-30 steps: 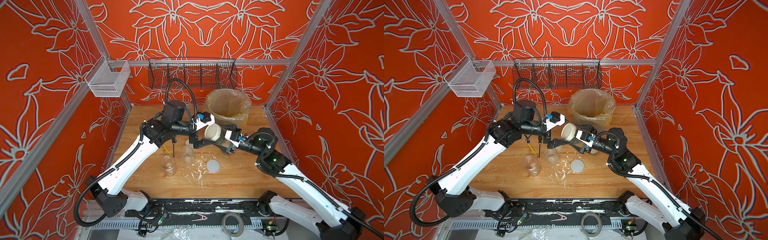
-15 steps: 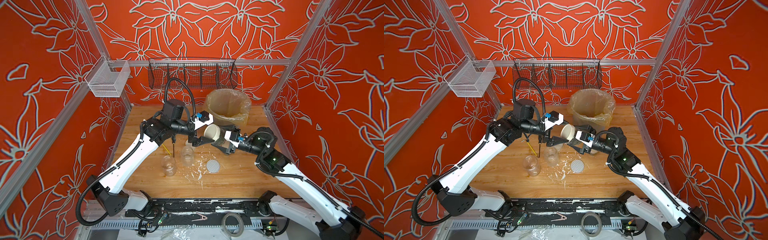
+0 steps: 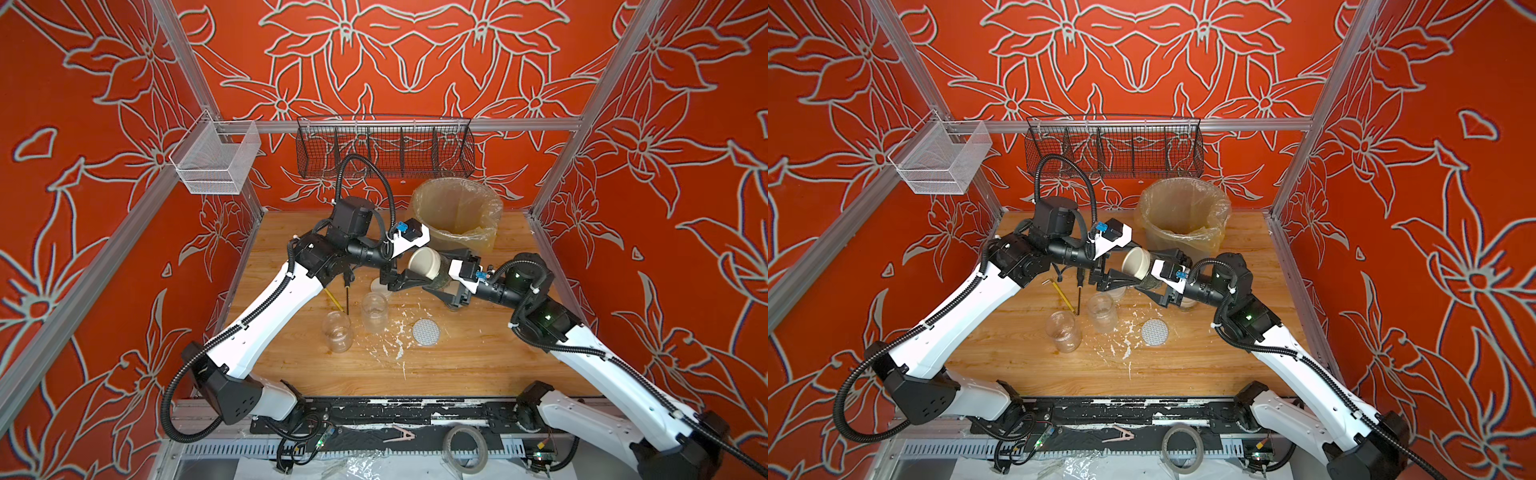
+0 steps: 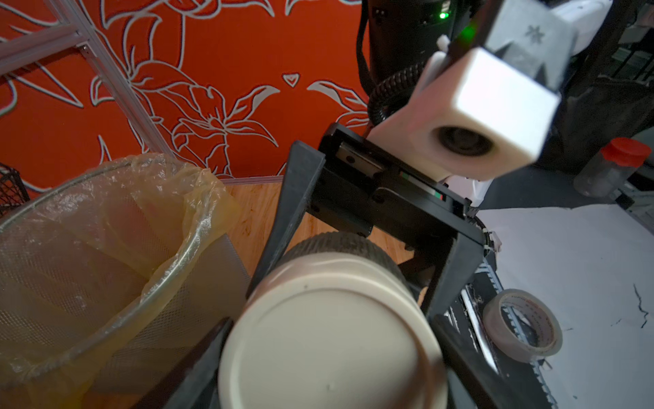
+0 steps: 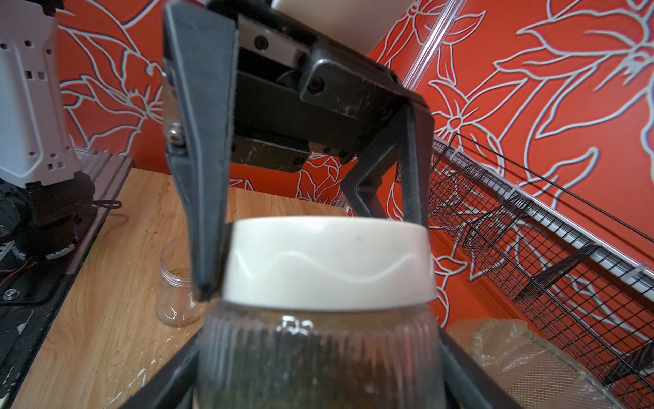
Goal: Empty moldy tea leaves from jars
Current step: Unscrew the lid from the jar.
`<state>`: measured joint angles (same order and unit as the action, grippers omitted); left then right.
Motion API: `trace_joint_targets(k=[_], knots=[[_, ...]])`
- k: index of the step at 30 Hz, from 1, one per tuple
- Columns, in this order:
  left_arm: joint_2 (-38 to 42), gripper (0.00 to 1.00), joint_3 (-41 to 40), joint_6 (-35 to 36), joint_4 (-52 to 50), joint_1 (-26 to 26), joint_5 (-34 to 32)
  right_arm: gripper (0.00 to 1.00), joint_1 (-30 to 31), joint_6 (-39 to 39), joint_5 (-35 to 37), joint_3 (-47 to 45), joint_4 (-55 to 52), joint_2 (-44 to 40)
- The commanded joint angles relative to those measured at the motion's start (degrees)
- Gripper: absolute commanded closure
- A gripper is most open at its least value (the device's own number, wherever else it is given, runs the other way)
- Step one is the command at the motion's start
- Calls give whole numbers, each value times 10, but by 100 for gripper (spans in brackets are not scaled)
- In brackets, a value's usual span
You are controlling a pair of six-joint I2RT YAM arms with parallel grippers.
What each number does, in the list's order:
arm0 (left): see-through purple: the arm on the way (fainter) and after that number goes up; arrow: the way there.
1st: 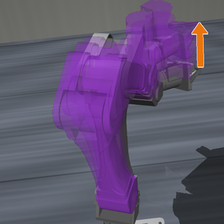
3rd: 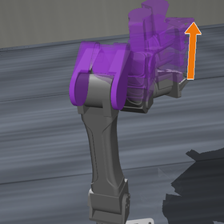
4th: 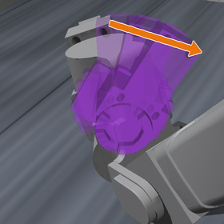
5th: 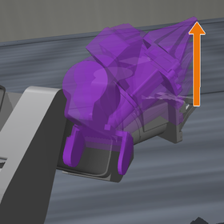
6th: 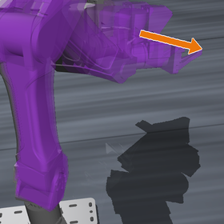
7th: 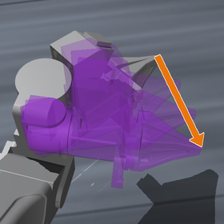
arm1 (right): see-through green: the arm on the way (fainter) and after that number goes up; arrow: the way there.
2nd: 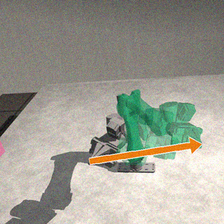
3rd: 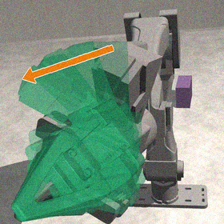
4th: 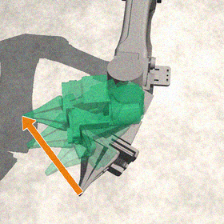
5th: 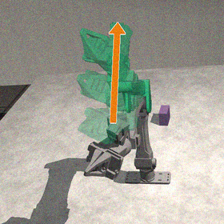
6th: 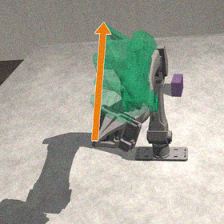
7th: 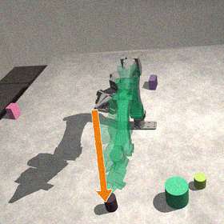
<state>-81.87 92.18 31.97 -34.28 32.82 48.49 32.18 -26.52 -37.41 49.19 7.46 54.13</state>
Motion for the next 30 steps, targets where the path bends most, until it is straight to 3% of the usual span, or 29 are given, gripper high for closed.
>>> trace_joint_targets(k=[1,3,5,13,16,21,25,27,30], knots=[[2,38,12,-3,6,-4,18,76,-1,-10,-10,32,23,-3],[4,50,9,-21,17,-5,20,76,-1,-18,6,28,25,-4],[5,52,6,-62,41,-5,18,76,1,-30,34,22,37,-4],[-25,63,68,-371,59,-6,-101,77,1,-141,165,1,85,17],[-52,63,112,-501,2,-7,-186,77,2,-176,210,-8,110,25],[-106,71,192,-695,-129,-11,-299,77,4,-237,278,-22,144,40],[-91,73,167,-771,-101,-11,-321,78,4,-253,309,-33,170,47],[-80,73,159,-770,-90,-11,-331,78,5,-233,306,-32,165,42],[-56,71,143,-732,-88,-8,-354,78,4,-137,320,-20,144,28]])
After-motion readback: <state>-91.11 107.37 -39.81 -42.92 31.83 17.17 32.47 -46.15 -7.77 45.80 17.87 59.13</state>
